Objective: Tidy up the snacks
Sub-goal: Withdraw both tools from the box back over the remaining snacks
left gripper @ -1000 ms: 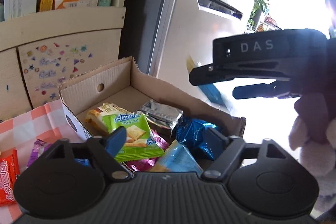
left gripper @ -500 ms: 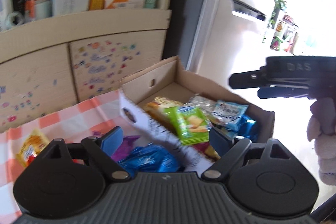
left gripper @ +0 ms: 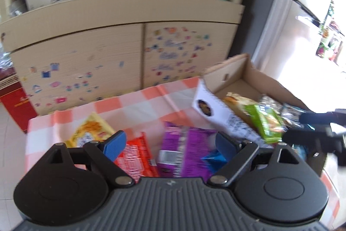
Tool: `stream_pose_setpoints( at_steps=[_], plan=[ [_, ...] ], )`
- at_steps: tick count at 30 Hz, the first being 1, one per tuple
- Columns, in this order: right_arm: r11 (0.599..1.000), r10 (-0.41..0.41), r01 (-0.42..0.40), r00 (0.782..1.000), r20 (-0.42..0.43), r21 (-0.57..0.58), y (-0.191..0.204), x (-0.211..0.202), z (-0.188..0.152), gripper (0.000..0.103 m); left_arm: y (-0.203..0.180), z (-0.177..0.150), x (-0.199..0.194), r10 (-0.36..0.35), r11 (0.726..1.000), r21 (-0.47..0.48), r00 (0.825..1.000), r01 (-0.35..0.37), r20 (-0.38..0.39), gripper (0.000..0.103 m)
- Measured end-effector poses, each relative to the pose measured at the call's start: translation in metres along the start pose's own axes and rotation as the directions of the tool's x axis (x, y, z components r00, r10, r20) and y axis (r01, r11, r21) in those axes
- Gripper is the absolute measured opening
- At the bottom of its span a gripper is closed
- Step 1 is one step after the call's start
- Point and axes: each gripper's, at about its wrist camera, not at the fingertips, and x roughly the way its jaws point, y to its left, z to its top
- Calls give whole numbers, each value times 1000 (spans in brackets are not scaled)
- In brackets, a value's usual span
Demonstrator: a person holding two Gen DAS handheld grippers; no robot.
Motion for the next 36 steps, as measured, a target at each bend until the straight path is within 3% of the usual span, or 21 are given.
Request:
stream_pose_setpoints(
  at_steps=[7,18,29,36],
  plan=[
    [996,4,-11,996,-89,-87,22,29,-10,91,36,2,11,58,996,-66,998,-60,-28,89],
    [993,-23,7,990,-139,-115,30,54,-15,89,78,4,28,50,980,-188,995,-66,-89,89],
    [985,-84,57,983,-163,-164,38,74,-18,90,102,10,54,86,968,-227,990,-109,-110,89],
    [983,-10,-27,979,-202,-180,50,74,-21,93,119,14,73,113,955,-259,986,-143,-125,89]
  ],
)
